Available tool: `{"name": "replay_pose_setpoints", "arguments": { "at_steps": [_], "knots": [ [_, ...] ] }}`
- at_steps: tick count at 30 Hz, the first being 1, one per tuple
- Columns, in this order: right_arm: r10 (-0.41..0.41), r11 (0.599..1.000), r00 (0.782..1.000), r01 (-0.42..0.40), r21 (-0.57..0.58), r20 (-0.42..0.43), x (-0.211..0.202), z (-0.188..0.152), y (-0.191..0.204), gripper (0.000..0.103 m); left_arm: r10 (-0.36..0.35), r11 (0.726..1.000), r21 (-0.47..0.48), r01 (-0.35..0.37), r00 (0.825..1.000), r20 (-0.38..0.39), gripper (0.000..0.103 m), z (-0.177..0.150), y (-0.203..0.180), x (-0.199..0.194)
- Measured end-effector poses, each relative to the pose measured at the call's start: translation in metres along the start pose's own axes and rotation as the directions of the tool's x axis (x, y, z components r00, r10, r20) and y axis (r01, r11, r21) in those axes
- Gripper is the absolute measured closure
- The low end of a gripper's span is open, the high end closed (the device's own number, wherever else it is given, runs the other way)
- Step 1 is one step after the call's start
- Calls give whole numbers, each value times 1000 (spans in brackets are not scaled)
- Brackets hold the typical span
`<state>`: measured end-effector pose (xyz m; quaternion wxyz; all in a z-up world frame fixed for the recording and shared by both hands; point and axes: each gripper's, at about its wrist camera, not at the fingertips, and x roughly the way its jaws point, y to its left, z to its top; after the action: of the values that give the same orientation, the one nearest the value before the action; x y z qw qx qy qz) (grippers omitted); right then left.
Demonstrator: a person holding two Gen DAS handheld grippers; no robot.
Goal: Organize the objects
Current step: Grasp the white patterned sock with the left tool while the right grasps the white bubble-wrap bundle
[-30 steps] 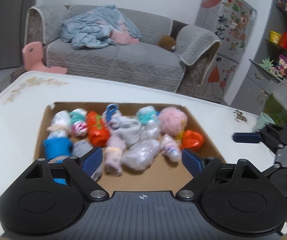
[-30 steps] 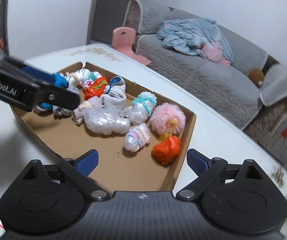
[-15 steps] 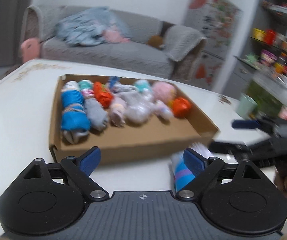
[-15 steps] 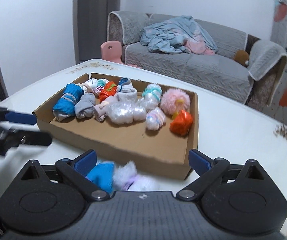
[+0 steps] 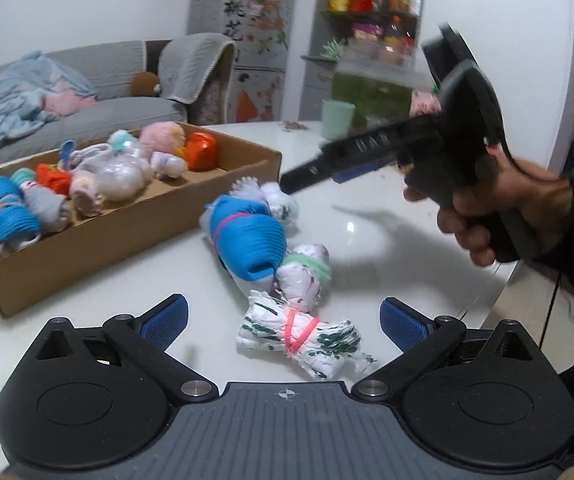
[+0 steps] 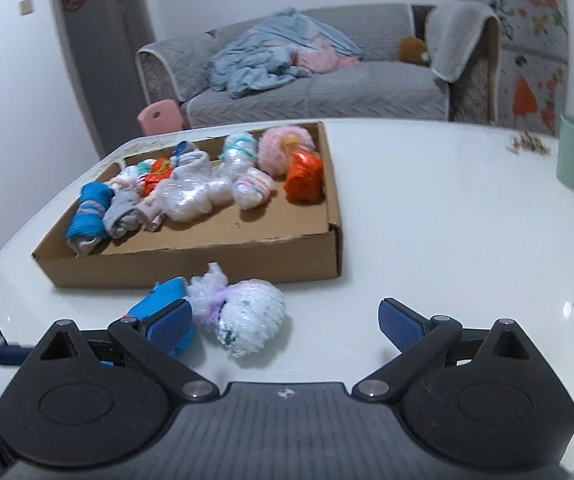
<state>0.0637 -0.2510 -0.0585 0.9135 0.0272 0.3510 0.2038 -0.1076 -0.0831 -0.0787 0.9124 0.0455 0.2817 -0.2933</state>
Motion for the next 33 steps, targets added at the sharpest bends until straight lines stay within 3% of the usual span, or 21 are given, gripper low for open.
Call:
{"name": "replay_pose_setpoints", "arguments": {
  "at_steps": [8, 10, 12, 20, 24, 28, 33],
  "knots": [
    [-23, 998, 998, 27, 59, -59, 27, 1, 9, 3, -47, 999, 5, 48, 998, -50, 4, -6, 0, 17],
    [-29, 998, 998, 32, 50, -64, 32, 3, 14, 4, -44, 999, 19, 45, 998, -46, 11, -7, -1, 16],
    [-28, 998, 997, 32, 57, -71, 37, 5, 16, 7, -57, 998, 14, 57, 997, -44, 30, -6, 0, 13],
    [28, 998, 998, -24, 65, -61, 27, -1, 11, 24, -69, 997, -26, 68, 997, -32, 30, -10, 8, 3],
    [61, 996, 997, -58, 65, -43, 18, -2, 8, 44, -27, 998, -59, 25, 999, -23, 29, -12, 19, -2],
    [62, 998, 997, -61, 28, -37, 16, -1, 9, 30, 8, 997, -79, -9, 1000, -17, 29, -13, 27, -5],
    [75, 992, 996, -80, -94, -58, 24, 1, 22, 32, 49, 996, -78, -49, 999, -10, 18, -16, 28, -7]
  ]
}}
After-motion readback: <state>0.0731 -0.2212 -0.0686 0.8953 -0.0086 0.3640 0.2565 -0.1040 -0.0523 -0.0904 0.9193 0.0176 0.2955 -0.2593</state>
